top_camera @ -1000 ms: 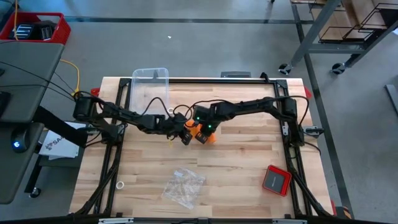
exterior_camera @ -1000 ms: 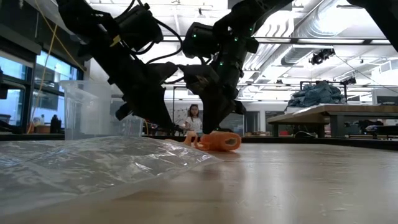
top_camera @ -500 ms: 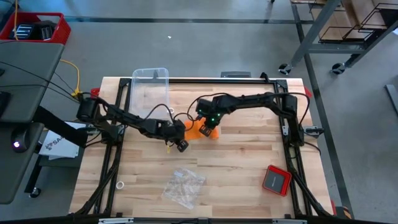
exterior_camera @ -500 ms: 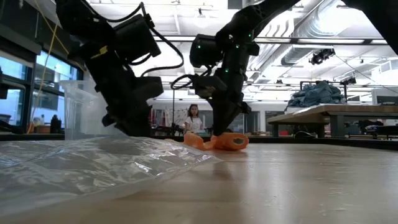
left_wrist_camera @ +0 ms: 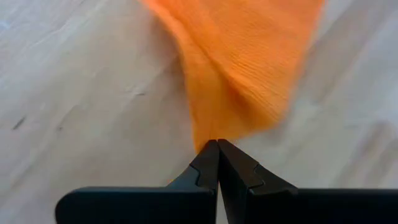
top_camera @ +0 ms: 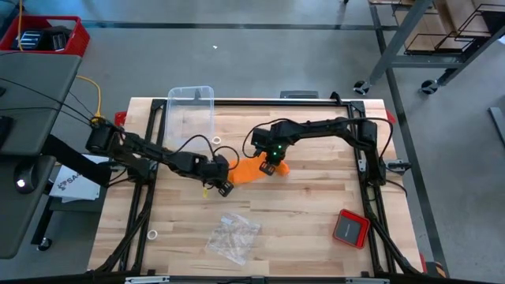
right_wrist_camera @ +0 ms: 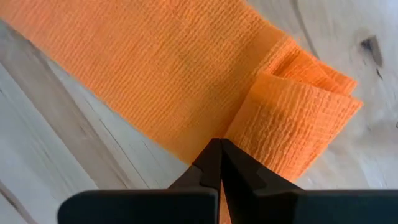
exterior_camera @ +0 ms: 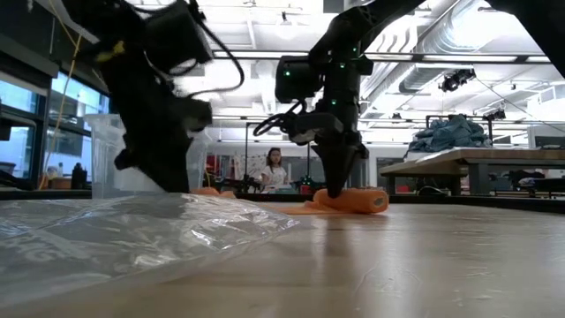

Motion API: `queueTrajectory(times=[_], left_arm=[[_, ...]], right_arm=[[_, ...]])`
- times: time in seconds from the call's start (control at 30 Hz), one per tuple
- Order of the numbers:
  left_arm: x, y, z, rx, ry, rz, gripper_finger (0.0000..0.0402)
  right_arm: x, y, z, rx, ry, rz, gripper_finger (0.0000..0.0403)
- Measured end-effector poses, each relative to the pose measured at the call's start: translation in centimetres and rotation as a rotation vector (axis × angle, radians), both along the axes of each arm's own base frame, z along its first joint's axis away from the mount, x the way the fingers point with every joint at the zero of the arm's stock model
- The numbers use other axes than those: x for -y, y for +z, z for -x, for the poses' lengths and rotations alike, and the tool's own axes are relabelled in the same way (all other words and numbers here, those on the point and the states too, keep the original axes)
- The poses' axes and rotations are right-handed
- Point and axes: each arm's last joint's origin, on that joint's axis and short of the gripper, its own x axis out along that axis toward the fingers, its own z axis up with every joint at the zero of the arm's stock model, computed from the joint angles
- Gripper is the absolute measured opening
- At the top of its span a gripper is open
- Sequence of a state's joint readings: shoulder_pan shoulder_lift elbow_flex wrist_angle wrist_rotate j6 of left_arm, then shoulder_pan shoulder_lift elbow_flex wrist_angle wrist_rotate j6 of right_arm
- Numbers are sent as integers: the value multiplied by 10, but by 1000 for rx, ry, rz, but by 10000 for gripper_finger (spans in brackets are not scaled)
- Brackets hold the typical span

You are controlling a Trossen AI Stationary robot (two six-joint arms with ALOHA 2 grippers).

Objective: Roll bandage
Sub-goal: Roll the orange bandage

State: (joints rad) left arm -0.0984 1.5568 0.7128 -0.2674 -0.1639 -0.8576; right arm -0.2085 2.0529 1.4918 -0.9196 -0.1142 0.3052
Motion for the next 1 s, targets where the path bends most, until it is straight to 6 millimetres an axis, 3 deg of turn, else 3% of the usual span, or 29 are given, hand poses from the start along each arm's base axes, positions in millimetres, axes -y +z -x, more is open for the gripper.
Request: queueTrajectory(times=[0.33, 0.63, 0.8, 1.0], left_arm=[[-8, 27, 3, 124, 54, -56, 0], [-15, 7, -18, 167, -61, -27, 0], [-20, -5, -18, 111, -24, -17, 0], [-21, -7, -18, 99, -17, -25, 0]], right_arm=[[0, 0, 0, 2, 0, -8, 0], [0, 0, -1, 11, 0, -12, 0], [0, 0, -1, 12, 1, -15, 0], [0, 0, -1, 14, 1, -19, 0]])
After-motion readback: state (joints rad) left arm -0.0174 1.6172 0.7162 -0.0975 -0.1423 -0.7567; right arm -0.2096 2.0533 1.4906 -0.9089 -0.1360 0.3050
